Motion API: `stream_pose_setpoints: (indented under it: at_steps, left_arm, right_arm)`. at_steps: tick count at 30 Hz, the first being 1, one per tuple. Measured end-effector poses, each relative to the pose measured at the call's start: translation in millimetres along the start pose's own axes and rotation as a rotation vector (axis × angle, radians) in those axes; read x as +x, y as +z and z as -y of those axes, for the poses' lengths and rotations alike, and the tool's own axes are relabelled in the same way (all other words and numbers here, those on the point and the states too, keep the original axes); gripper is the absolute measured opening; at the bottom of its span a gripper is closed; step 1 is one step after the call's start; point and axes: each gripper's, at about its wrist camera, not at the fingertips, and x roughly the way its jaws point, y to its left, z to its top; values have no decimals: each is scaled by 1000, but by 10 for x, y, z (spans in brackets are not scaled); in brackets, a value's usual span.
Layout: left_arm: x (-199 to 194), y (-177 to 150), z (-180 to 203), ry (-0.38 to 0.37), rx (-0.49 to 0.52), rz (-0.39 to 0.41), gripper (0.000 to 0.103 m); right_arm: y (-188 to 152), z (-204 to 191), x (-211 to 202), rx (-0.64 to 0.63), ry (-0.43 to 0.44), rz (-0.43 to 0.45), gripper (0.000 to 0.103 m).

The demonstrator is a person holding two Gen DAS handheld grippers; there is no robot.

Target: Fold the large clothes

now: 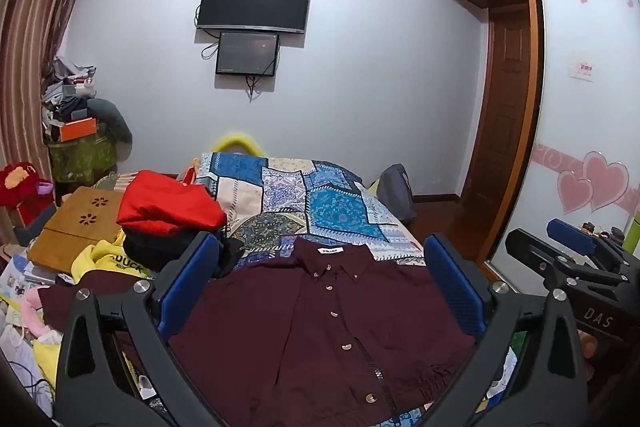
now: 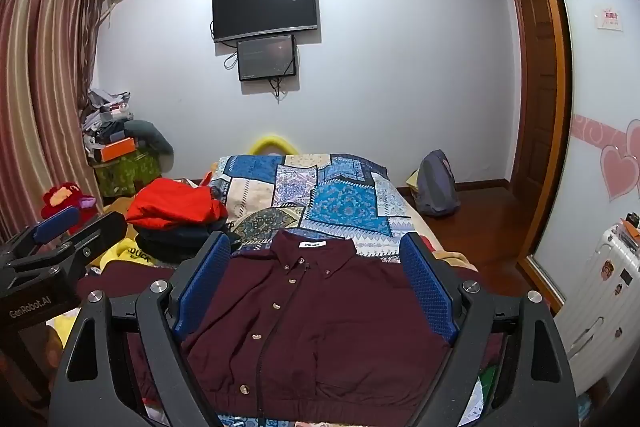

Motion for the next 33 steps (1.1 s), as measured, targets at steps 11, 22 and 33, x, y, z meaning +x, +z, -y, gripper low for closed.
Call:
stream_pose_setpoints:
  at_steps: [11, 22, 33]
  left_arm:
    - [-1, -9, -18, 2, -1, 0, 103]
    - [4, -2, -62, 5, -10, 1, 103]
    - [13, 12, -92, 0, -19, -3, 103]
  right_arm:
    - [-6, -21, 5, -5, 3, 1, 84]
    - [-8, -66, 20, -10, 8, 1, 84]
    - [1, -86, 30, -7, 9, 2, 84]
